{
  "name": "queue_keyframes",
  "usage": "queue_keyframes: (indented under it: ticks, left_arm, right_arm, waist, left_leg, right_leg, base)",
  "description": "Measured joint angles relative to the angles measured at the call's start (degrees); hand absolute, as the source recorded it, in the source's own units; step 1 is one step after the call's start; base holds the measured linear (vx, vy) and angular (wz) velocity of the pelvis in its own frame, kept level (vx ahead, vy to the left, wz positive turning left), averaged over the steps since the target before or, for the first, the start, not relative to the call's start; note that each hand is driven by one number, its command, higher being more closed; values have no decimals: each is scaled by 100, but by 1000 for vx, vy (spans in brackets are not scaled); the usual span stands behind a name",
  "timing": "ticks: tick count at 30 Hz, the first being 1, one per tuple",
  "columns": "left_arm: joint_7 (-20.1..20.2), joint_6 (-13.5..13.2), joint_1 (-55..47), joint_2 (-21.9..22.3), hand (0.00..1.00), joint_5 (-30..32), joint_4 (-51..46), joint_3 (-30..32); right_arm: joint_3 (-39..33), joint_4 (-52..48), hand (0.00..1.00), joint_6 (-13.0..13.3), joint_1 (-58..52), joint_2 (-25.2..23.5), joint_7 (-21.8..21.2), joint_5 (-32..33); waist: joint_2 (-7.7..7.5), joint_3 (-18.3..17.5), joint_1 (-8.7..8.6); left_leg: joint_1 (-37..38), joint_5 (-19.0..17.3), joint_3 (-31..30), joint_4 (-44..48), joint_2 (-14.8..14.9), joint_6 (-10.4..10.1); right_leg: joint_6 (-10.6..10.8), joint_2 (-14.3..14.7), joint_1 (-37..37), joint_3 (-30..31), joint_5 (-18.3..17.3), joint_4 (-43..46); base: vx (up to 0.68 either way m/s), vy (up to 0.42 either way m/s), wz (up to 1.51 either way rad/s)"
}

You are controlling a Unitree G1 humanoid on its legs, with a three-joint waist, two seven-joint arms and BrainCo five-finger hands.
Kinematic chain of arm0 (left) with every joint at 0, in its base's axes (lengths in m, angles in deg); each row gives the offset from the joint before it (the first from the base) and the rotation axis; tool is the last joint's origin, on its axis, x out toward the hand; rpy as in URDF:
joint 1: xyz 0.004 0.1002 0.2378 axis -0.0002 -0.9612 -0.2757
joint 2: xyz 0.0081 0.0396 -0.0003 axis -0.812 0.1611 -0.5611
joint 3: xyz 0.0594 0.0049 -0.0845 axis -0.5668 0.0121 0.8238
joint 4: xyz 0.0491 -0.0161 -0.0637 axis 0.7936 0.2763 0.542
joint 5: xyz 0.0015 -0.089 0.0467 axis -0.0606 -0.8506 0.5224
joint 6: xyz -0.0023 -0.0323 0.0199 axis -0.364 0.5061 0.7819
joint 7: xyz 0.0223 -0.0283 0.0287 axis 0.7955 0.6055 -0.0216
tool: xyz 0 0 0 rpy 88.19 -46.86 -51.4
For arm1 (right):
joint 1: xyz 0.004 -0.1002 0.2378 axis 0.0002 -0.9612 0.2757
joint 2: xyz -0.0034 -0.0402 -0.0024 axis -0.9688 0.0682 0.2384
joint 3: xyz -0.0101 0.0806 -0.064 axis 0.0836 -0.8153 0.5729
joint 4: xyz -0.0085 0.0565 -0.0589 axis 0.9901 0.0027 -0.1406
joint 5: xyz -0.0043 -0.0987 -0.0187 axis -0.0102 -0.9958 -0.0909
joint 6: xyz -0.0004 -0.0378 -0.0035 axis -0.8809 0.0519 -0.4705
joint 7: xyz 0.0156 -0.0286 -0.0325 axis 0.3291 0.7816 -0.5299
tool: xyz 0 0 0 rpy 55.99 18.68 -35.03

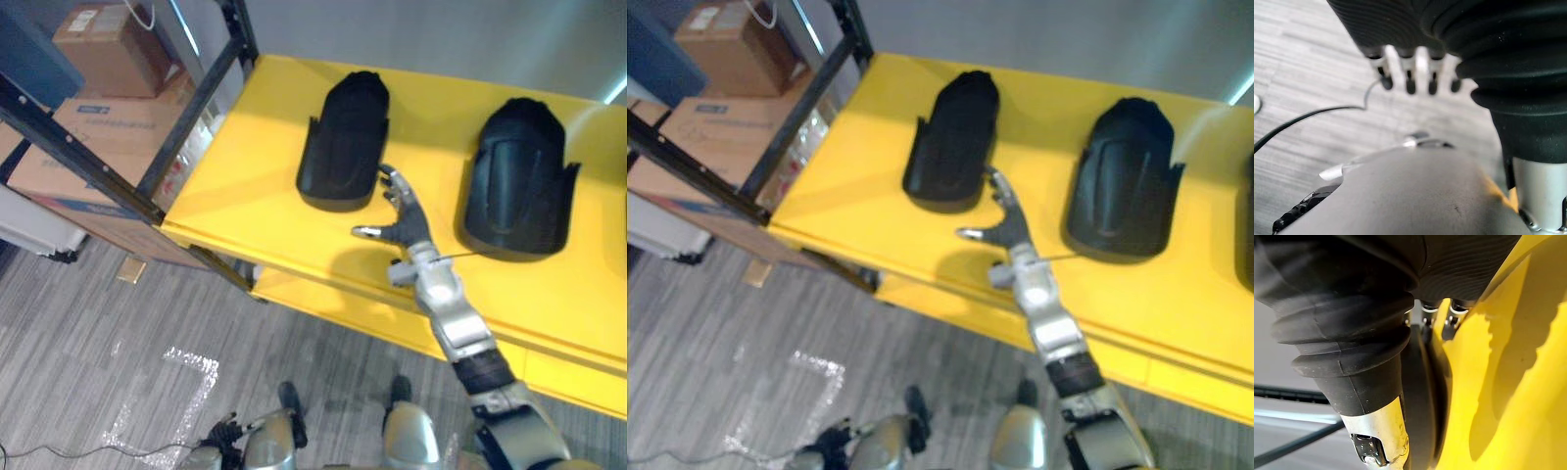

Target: Walk over and take plastic housings, then place them on the shelf

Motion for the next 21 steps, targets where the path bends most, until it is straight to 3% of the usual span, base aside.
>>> queue_keyframes:
  ticks: [11,14,17,21]
  left_arm:
    - [3,43,-4,12,0,18,18,-4]
    - [-3,77,-44,31,0,105,81,23]
    - [-32,236,-167,27,0,289,167,152]
    - [-152,289,-328,2,0,322,160,465]
  right_arm:
    - [108,98,0,-51,-57,-30,-4,-5]
    - [99,97,0,60,-306,-113,141,-10]
    - [-5,3,0,119,-740,-196,176,75]
    - [-516,-1330,0,179,-947,-272,287,689]
  waist:
    - [-9,-16,8]
    - [-60,-171,8]
    - [-222,-589,27]
    - [-552,-918,93]
  left_leg:
    - [310,59,0,-261,-38,-30]
    - [478,147,-24,-519,-69,-51]
    - [518,231,-113,-781,-85,-76]
    - [685,235,-151,-973,-75,-81]
  right_leg:
    - [14,-5,239,-61,-54,-57]
    - [60,14,428,-150,-27,-263]
    - [101,68,587,-301,35,-571]
    - [131,150,917,-415,109,-965]
  base:
    - [5,-1,1]
    - [53,-5,9]
    - [152,-11,22]
    - [128,-15,10]
